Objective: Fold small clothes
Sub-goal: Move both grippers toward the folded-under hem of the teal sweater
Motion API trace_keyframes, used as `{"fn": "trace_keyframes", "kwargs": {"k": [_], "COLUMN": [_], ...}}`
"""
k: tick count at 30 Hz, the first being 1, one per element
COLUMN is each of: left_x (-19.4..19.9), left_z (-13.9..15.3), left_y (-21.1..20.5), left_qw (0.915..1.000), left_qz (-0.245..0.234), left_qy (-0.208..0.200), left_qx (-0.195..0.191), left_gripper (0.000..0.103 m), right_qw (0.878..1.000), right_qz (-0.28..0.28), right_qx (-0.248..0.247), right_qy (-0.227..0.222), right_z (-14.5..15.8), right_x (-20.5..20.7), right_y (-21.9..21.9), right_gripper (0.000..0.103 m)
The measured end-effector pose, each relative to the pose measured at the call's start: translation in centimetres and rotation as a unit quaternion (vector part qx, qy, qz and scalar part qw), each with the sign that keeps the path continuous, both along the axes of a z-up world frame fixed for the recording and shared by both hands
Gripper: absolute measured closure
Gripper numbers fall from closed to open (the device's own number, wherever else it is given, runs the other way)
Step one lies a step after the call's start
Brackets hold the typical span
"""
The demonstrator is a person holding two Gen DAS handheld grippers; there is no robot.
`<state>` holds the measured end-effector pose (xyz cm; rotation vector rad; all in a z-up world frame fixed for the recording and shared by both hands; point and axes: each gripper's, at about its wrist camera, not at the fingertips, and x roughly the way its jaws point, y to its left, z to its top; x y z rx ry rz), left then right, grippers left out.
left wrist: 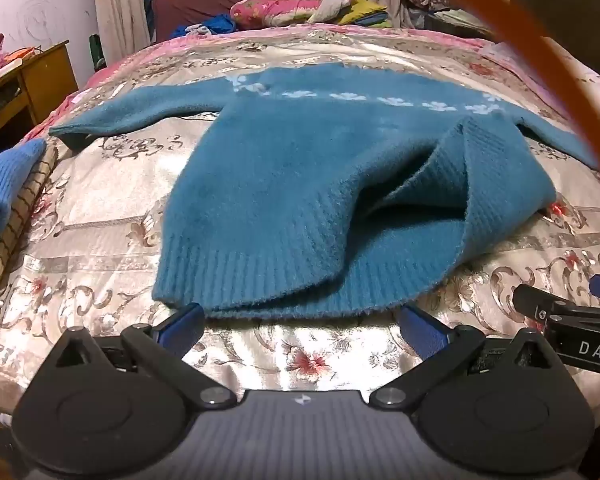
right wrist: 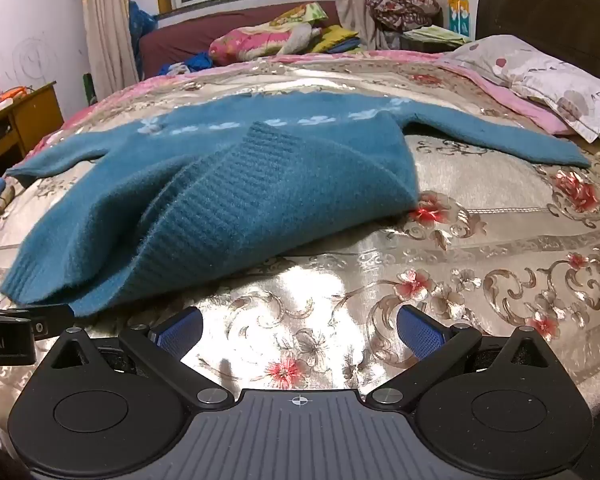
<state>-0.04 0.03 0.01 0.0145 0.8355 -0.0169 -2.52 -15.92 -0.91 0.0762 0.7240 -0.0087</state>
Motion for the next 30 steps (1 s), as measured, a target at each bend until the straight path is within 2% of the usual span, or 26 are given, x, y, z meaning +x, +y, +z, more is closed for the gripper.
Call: {"fn": "trace_keyframes", "kwargs": {"k": [16,22,30], "left_x": [-0.10,-0.13,-0.29], "left_z": [-0.39,-0.41,-0.57], "left_y": [-0.04,0.04,0.16], "left_qw": [0.9999,0.9999,0.9999], "left_qz": [-0.003,-0.003,-0.003], "left_qy": [0.011,0.011,0.008], "left_qx": [0.002,-0.001,0.006], "left_gripper": [0.000,0.000,0.000], "right_qw": [1.000,1.000,0.999], "right_qz": [-0.001,-0.004,-0.001], "right_qx": [-0.003,-0.007,-0.022], "right_qy": [0.004,0.016,0.030], "right_z": [-0.01,-0.54,0.31], "right_x": [-0.16,0.25,0.42], "right_y": [0.24,0.09,0.66], "right_gripper": [0.000,0.000,0.000]}}
